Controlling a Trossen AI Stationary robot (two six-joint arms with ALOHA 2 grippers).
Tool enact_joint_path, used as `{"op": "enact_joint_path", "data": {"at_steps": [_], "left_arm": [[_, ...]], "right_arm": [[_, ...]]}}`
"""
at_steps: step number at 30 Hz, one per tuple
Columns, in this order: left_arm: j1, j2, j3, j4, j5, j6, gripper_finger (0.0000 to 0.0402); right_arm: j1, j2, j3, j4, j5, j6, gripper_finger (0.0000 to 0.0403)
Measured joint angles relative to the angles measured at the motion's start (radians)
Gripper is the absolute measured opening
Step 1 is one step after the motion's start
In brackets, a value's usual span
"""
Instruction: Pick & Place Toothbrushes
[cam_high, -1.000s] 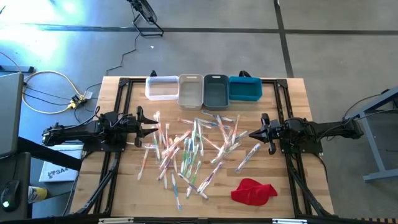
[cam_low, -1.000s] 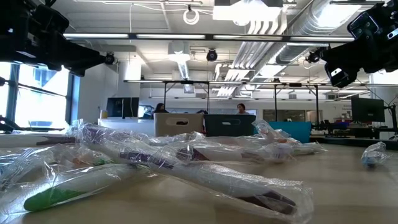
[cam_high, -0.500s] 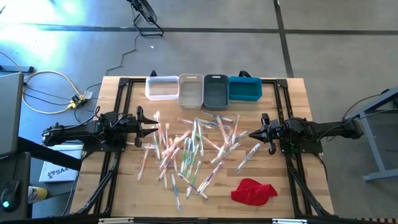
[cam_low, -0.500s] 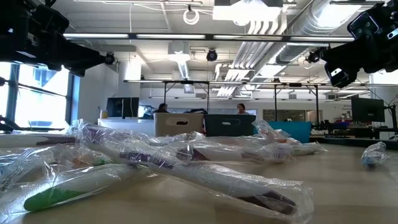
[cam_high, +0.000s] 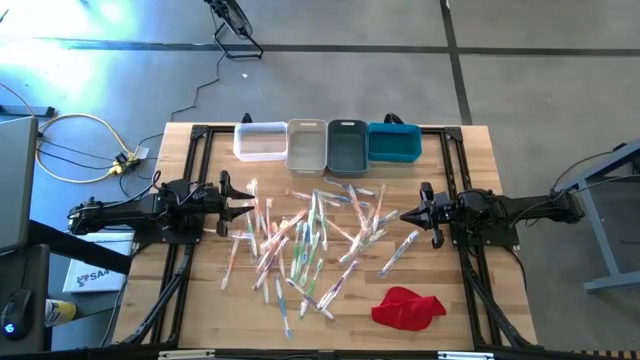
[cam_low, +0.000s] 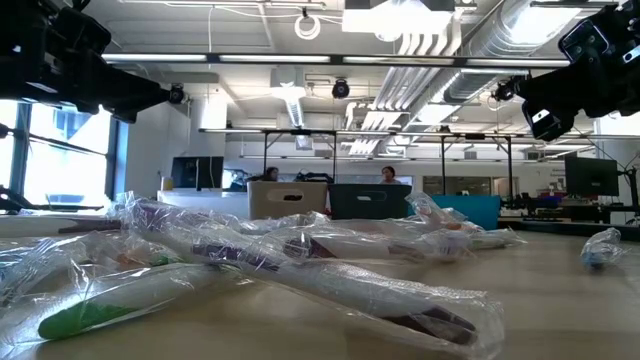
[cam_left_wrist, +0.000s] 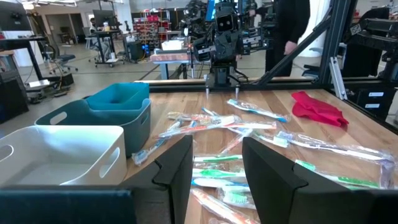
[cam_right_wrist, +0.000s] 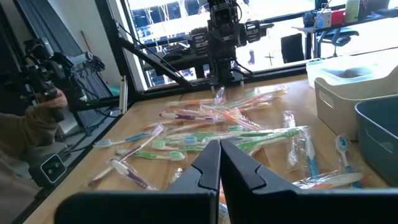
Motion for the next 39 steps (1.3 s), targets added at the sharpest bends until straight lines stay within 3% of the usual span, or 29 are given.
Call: {"op": "enact_joint_path", "data": {"at_steps": [10, 17, 26, 39], "left_arm": [[0.0, 0.0, 0.0, 0.013, 0.0, -0.023, 0.0136], [0.0, 0.001, 0.05, 0.03, 0.001, -0.146, 0.0136], [0.0, 0.007, 0.097, 0.041, 0.001, -0.157, 0.0136], [0.0, 0.025, 0.1, 0.017, -0.045, -0.158, 0.0136]], "right_arm": [[0.0, 0.0, 0.0, 0.005, 0.0, 0.009, 0.0003], [0.0, 0.0, 0.0, 0.132, -0.001, 0.029, 0.0002], [0.0, 0.001, 0.011, 0.187, 0.005, -0.044, 0.0002], [0.0, 0.107, 0.039, 0.25, 0.14, -0.052, 0.0002]]}}
